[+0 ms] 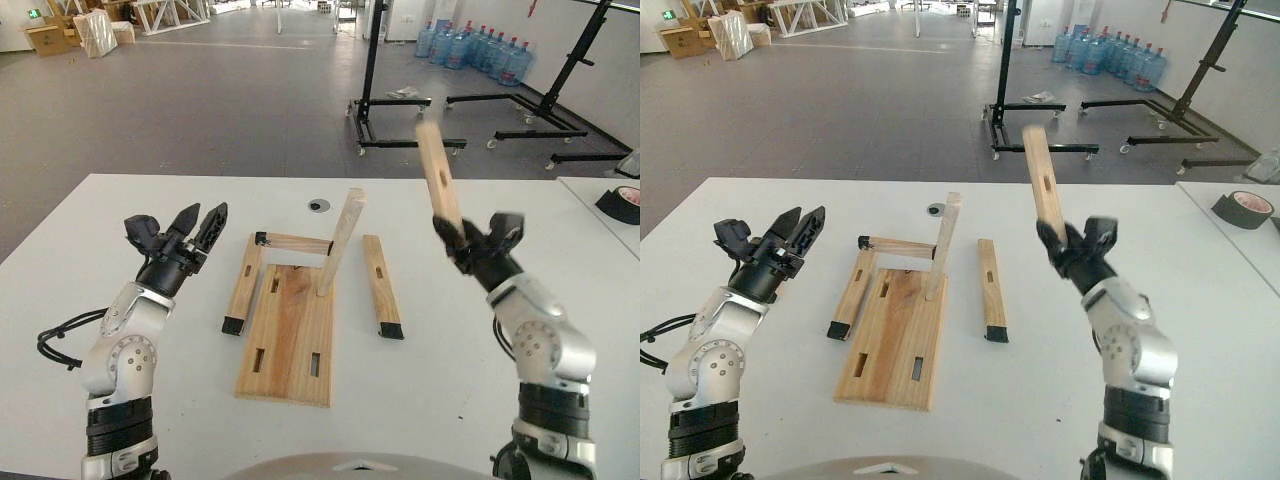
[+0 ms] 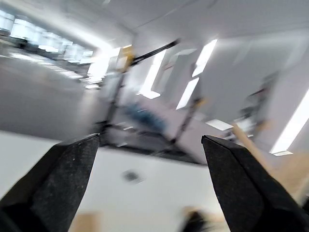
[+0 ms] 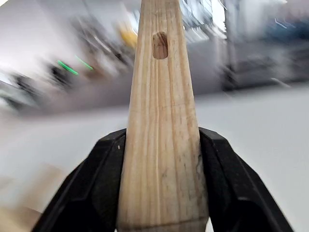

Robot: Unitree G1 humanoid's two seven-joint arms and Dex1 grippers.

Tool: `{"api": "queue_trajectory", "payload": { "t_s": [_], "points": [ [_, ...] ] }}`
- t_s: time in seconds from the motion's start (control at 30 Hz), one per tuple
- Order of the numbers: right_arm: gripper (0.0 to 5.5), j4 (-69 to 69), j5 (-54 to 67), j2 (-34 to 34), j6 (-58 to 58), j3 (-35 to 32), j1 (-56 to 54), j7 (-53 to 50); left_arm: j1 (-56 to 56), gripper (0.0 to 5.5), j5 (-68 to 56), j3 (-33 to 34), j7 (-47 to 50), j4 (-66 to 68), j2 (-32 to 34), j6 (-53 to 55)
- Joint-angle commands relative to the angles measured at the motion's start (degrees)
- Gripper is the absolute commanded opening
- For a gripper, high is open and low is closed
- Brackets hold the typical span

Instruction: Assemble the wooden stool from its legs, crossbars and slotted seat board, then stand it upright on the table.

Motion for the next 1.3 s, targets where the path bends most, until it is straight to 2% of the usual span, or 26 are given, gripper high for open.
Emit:
{"api": "queue_trajectory", "payload": {
  "t_s": [0.03,0.17,0.37,0.5,0.67,0.83,1.13,1.3],
  "points": [
    [2.04,-11.12,25.61,-3.68,10.67,0.56,-1.8,9.72,0.85,3.86,-16.95,-1.34,-13.0,-4.36,7.92,14.71],
    [2.04,-13.65,39.25,-4.53,17.52,6.86,-0.43,11.59,1.85,3.86,-22.27,-4.14,-20.03,-6.53,13.05,22.04],
    [2.04,-15.25,33.1,-3.88,17.91,19.83,4.67,15.48,1.61,3.86,-27.83,-5.32,-21.08,-8.92,14.18,25.44],
    [2.04,-14.99,28.31,-3.84,15.71,23.95,6.51,17.12,2.38,3.86,-31.93,-5.04,-20.02,-10.28,14.35,26.31],
    [2.04,-14.29,23.84,-4.75,13.81,25.75,7.16,17.85,2.33,3.86,-36.6,-3.63,-16.82,-10.18,14.34,25.62],
    [2.04,-13.95,20.82,-5.85,12.78,27.07,8.02,19.05,3.93,3.86,-35.46,-3.62,-17.12,-10.82,14.65,24.88],
    [2.04,-13.87,22.17,-8.96,14.15,26.58,8.65,21.0,4.52,3.86,-31.9,-3.85,-17.33,-10.6,16.05,24.31],
    [2.04,-13.08,22.69,-9.77,14.71,25.77,8.03,21.13,4.86,3.0,-31.36,-4.0,-17.96,-10.81,16.61,24.6]
  ]
}}
